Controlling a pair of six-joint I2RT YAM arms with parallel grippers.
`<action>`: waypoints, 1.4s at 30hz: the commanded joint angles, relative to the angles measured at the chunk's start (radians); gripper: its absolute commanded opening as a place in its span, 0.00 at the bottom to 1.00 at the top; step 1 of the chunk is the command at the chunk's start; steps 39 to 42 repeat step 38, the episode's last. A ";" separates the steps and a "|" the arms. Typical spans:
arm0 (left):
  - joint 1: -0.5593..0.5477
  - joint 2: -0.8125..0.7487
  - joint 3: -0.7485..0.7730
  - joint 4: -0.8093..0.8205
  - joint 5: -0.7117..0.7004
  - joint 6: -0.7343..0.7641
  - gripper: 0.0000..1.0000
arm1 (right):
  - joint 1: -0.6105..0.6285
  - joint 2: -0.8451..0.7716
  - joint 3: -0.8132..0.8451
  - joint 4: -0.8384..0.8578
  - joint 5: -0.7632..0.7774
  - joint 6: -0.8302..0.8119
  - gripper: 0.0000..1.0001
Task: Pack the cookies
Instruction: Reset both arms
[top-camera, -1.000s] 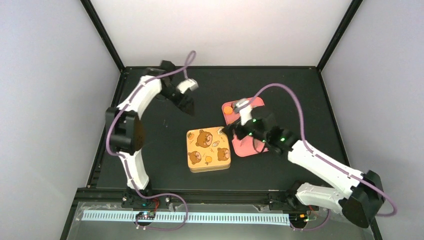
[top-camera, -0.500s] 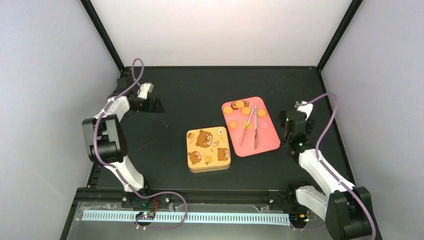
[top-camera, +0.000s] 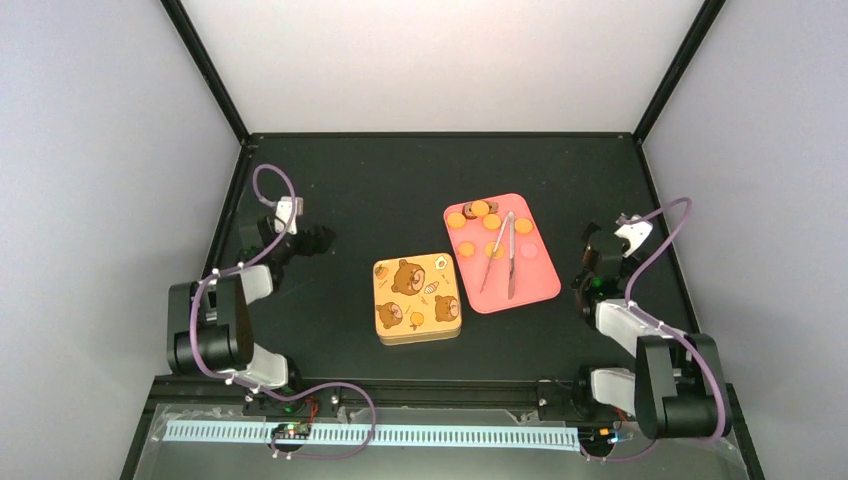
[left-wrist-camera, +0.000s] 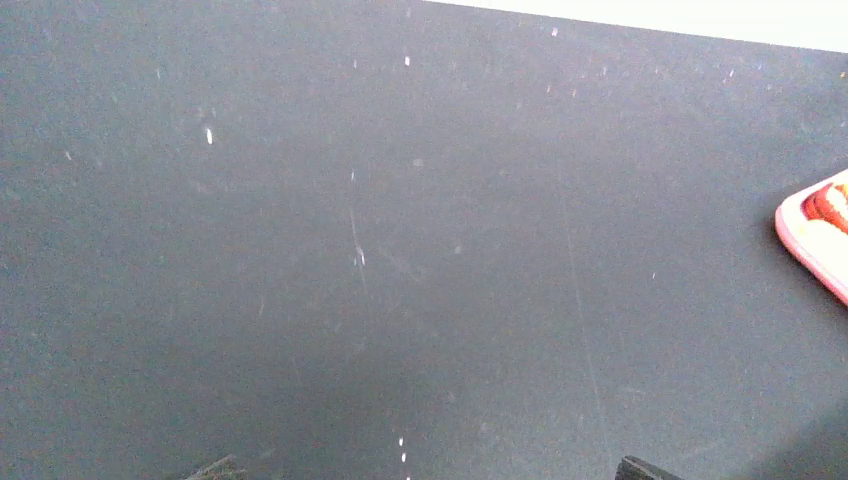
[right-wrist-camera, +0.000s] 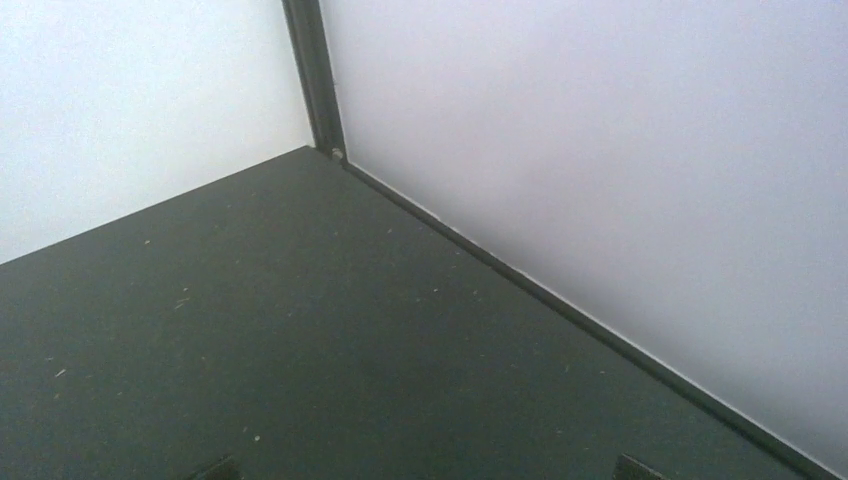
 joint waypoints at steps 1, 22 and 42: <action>-0.039 -0.069 -0.069 0.341 -0.055 -0.009 0.99 | -0.014 0.073 -0.025 0.226 -0.062 -0.006 1.00; -0.221 -0.108 -0.243 0.573 -0.438 0.083 0.99 | 0.001 0.226 -0.060 0.498 -0.549 -0.277 1.00; -0.222 -0.106 -0.239 0.567 -0.446 0.079 0.99 | 0.000 0.223 -0.058 0.483 -0.550 -0.277 1.00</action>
